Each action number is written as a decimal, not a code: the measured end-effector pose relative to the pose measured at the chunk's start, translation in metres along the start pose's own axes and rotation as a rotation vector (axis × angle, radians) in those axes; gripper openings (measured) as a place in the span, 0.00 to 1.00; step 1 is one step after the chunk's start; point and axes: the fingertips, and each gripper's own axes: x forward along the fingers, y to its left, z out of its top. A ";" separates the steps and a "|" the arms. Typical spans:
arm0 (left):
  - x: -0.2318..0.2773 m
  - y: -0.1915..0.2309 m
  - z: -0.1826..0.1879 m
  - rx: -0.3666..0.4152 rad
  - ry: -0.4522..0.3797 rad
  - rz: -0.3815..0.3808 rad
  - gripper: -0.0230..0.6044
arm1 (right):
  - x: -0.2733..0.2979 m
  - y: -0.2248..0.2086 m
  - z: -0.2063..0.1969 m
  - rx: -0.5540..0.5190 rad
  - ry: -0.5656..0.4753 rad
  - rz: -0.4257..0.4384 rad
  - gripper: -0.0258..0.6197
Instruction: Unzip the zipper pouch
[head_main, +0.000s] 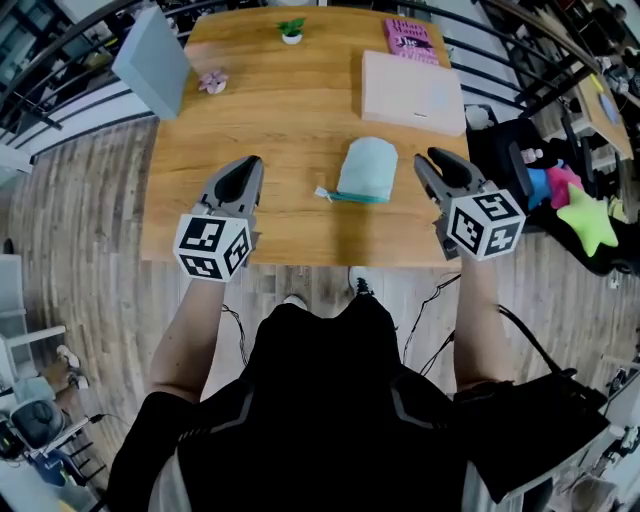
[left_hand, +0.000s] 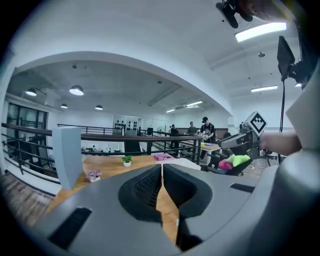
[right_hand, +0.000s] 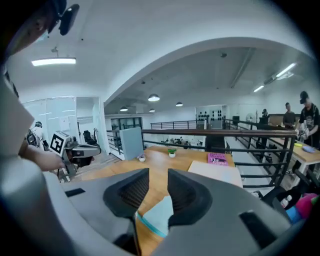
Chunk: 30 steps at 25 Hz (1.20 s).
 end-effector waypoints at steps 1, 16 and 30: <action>-0.006 0.003 0.010 -0.001 -0.018 0.000 0.09 | -0.007 0.005 0.012 -0.006 -0.028 -0.014 0.23; -0.058 -0.009 0.097 -0.020 -0.122 0.047 0.08 | -0.074 0.046 0.110 -0.083 -0.250 -0.061 0.05; -0.069 -0.045 0.132 0.013 -0.180 0.178 0.08 | -0.098 0.021 0.131 -0.156 -0.287 0.002 0.05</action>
